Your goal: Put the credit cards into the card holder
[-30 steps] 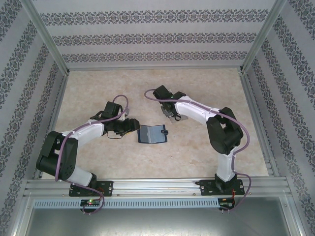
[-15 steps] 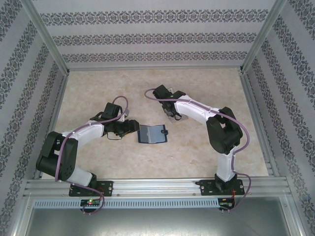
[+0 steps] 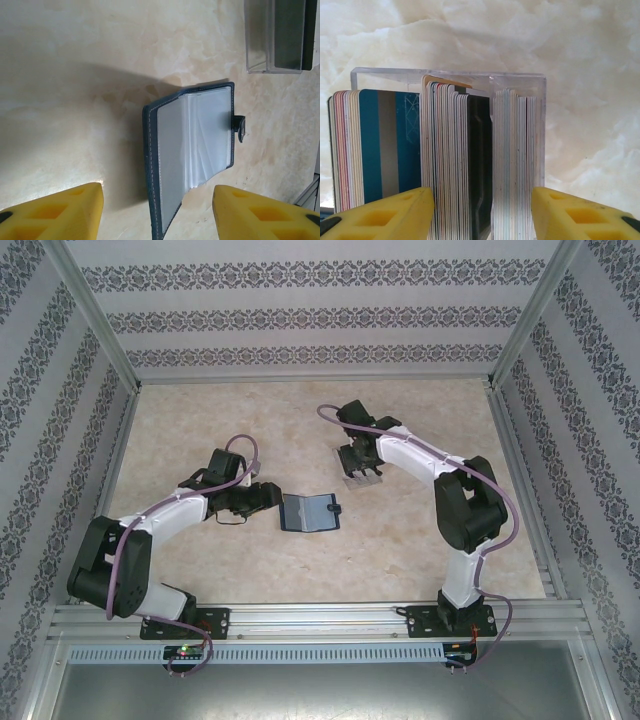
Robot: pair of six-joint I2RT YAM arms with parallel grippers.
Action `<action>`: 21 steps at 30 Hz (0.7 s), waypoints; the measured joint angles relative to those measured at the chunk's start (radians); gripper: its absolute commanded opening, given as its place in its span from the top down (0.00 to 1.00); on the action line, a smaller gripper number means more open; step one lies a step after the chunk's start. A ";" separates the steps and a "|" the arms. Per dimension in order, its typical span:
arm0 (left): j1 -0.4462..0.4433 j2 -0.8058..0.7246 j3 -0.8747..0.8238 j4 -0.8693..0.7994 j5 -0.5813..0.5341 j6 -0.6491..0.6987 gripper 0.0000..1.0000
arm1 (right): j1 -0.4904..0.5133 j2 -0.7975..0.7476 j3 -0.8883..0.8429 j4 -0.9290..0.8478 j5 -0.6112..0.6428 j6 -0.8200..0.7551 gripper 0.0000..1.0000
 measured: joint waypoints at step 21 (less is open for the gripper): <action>0.000 -0.005 0.000 -0.001 -0.029 -0.001 0.40 | -0.076 -0.006 -0.035 -0.003 -0.156 -0.014 0.37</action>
